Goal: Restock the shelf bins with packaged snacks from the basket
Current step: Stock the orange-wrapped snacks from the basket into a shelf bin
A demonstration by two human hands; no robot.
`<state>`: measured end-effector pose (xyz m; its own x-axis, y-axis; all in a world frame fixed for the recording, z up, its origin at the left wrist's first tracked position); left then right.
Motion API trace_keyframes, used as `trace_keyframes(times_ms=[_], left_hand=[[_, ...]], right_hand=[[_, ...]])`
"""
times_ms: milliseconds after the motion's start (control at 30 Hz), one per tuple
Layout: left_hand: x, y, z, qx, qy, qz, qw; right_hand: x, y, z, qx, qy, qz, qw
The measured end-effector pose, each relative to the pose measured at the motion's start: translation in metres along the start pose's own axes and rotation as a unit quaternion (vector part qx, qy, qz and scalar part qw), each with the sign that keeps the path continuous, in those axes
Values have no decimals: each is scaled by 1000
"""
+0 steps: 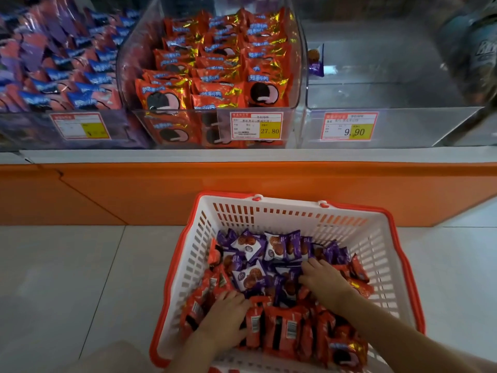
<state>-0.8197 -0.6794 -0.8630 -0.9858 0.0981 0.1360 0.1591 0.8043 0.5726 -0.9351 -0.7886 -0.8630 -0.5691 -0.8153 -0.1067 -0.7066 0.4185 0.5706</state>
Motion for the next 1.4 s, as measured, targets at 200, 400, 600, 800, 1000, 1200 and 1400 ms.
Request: trace_keyframes(times_ms=[200, 400, 600, 800, 1000, 1200, 1400], left_hand=[[4, 3, -25, 37, 35, -20, 999], [-19, 26, -117, 197, 135, -96, 966], [-23, 66, -210, 331, 174, -123, 919], [-11, 97, -257, 377, 234, -91, 891], [-4, 124, -273, 346, 368, -79, 860], [-25, 154, -292, 424, 525, -84, 733], [-33, 160, -299, 410, 580, -110, 695]], right_hand=[[10, 13, -39, 46, -68, 67, 994], [-1, 40, -110, 142, -191, 87, 967], [-15, 71, -175, 251, -428, 82, 864], [-42, 96, -207, 198, -627, 13, 753], [-60, 121, -224, 166, -734, -19, 659], [-63, 132, -252, 219, -741, -71, 631], [-66, 142, -266, 203, -804, -140, 542]])
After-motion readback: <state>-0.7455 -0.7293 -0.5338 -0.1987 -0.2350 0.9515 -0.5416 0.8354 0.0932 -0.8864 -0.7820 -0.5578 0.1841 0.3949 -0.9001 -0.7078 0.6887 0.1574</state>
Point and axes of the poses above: each hand's wrist, its own y-axis away from the middle knuckle, its own z-axis out of the palm, x = y × z, the point moved 10 cm from there along -y, towards the middle knuckle, and after that the axes turned 12 degrees about -y, right-handed, at the moved point
